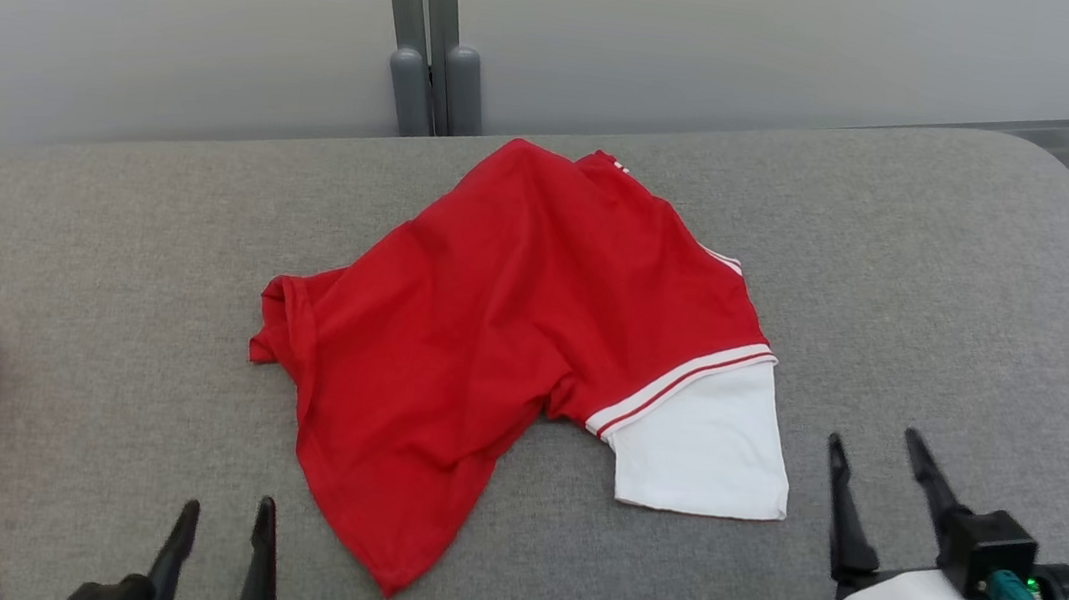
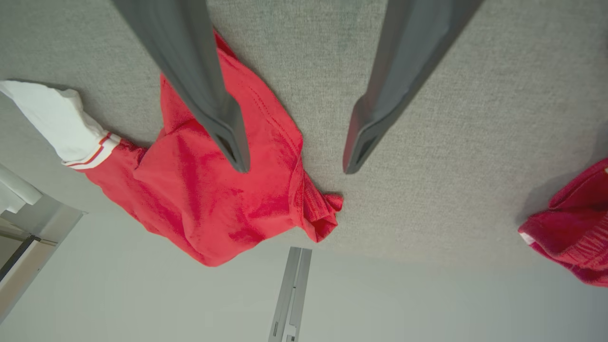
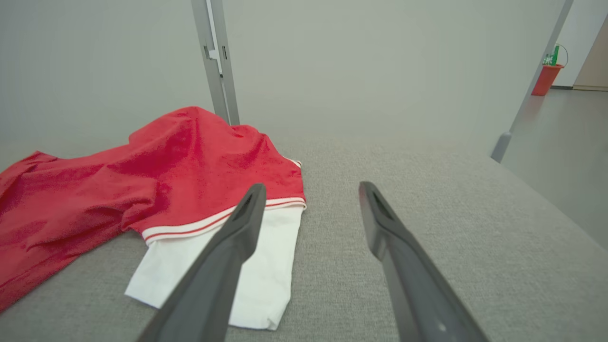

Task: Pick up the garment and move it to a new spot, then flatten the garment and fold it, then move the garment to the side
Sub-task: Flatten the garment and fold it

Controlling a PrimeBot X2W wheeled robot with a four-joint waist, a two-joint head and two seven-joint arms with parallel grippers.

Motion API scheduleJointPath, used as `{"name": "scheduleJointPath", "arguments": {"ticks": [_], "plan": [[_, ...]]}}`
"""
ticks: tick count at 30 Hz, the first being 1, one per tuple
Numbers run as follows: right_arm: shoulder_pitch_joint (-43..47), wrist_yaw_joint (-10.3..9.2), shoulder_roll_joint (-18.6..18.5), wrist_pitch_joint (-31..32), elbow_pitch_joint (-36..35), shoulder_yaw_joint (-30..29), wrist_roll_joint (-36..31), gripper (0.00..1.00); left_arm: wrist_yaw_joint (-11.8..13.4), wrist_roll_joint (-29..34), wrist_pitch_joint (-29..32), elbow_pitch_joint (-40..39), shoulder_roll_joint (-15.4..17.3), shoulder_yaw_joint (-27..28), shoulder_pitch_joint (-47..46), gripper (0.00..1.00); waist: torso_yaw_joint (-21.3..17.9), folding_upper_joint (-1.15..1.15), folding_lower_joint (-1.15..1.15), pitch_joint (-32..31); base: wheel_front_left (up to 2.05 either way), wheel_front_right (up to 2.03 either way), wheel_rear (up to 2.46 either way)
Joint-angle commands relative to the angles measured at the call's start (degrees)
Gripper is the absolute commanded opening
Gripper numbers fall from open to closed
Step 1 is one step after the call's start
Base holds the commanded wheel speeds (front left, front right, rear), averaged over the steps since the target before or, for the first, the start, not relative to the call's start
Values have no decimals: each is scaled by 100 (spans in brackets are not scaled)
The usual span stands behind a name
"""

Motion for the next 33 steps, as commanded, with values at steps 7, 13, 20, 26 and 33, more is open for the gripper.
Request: {"name": "scheduleJointPath", "arguments": {"ticks": [7, 13, 20, 26, 33], "plan": [[-1118, -8, -413, 1582, 1268, 867, 223, 100, 325, -727, 1230, 690, 11, -982, -676, 100, -22, 0, 0, 364, 0, 0, 0], [-1568, -7, -485, 2449, 1898, 1334, 368, 100, 683, -1050, 2006, 1144, 14, -1651, -1102, 100, 30, 0, 0, 552, 0, 0, 0], [-1613, -4, -481, 2593, 2234, 1674, 681, 100, 862, -1347, 2115, 1495, 10, -1954, -1242, 100, 58, 0, 0, 653, 0, 0, 0], [-1759, -3, -444, 2412, 2411, 1945, 895, 0, 668, -1521, 2132, 1757, -24, -2082, -1267, 0, -15, 0, 0, 631, 0, 0, 0], [-1740, -5, -778, 1886, 1454, 1760, 2413, 0, 389, -1921, 1917, 808, 313, -1668, -1061, 0, -7, 0, 0, 358, 0, 0, 0]]}}
